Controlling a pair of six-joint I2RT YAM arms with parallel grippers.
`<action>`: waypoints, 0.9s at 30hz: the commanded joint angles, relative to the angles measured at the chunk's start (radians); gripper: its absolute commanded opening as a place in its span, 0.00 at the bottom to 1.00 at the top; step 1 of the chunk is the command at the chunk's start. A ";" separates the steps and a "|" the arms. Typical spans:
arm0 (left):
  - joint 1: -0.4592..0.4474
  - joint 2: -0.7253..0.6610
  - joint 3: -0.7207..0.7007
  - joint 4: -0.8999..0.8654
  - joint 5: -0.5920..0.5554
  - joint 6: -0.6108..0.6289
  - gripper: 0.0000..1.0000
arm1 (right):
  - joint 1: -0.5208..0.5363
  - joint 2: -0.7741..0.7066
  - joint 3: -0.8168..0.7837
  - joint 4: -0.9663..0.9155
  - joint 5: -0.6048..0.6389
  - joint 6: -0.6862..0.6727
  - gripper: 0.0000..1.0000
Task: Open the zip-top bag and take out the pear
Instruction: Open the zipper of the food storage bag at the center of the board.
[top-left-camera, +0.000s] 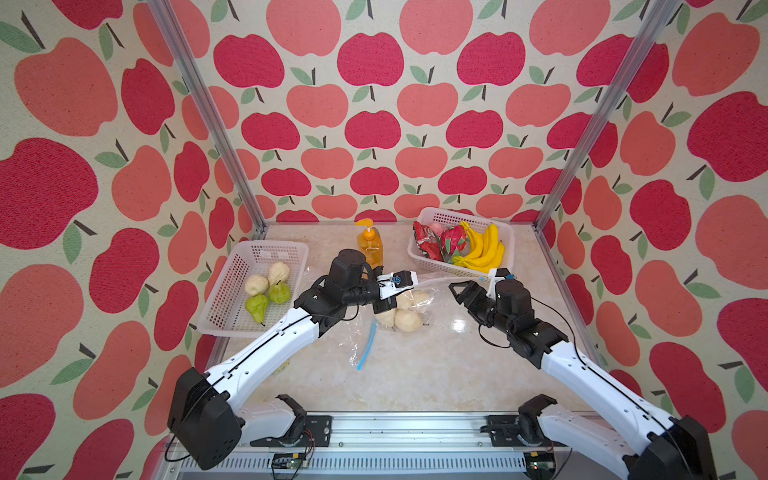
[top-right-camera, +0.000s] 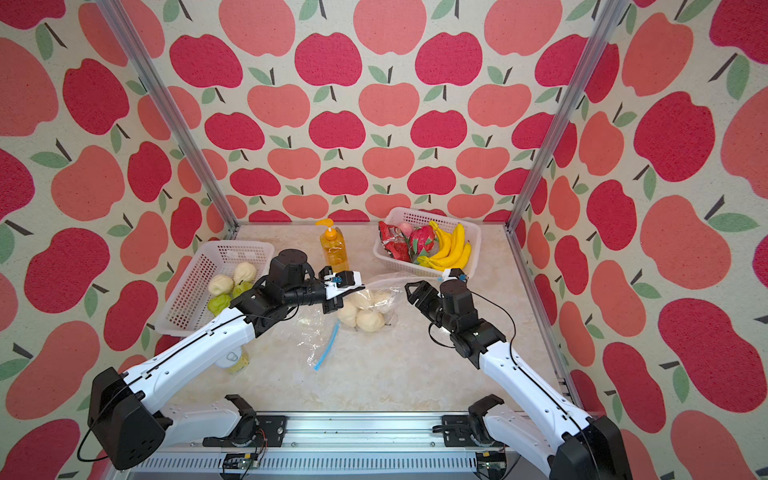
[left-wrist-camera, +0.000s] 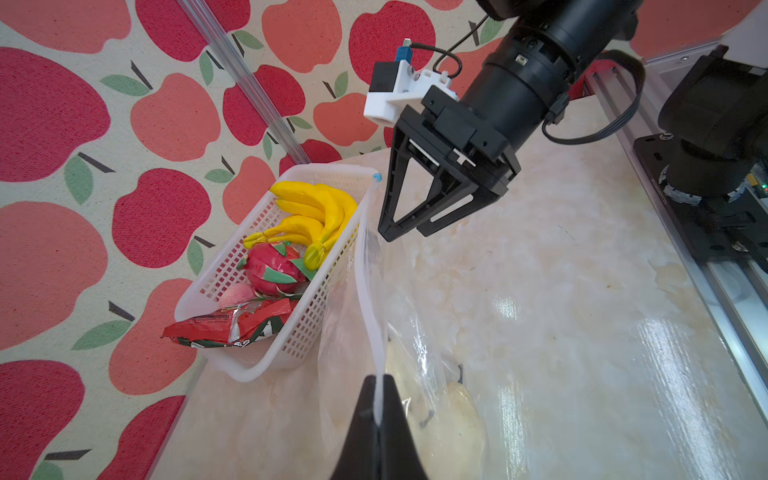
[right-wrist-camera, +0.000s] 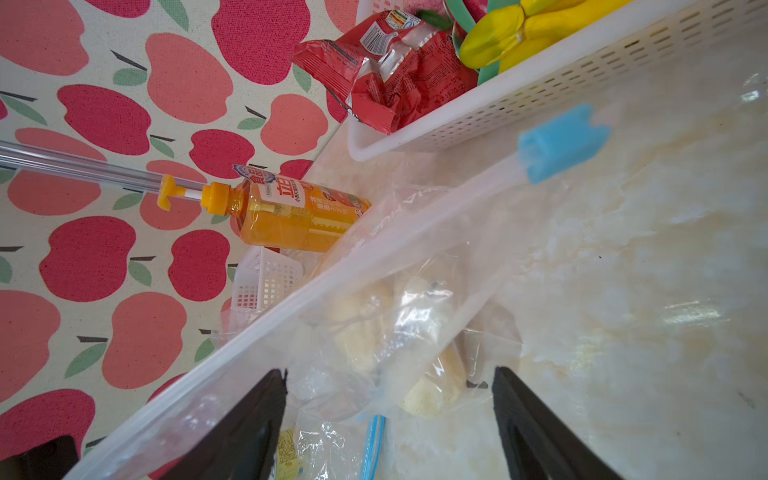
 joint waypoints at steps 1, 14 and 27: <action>-0.002 0.005 0.039 -0.021 0.004 -0.010 0.00 | 0.021 0.021 -0.034 0.116 0.075 0.069 0.76; -0.002 0.018 0.050 -0.023 0.043 -0.039 0.00 | 0.052 0.149 -0.062 0.364 0.132 0.001 0.55; -0.002 0.034 0.072 -0.033 0.022 -0.075 0.00 | 0.048 0.139 -0.015 0.331 0.143 -0.138 0.00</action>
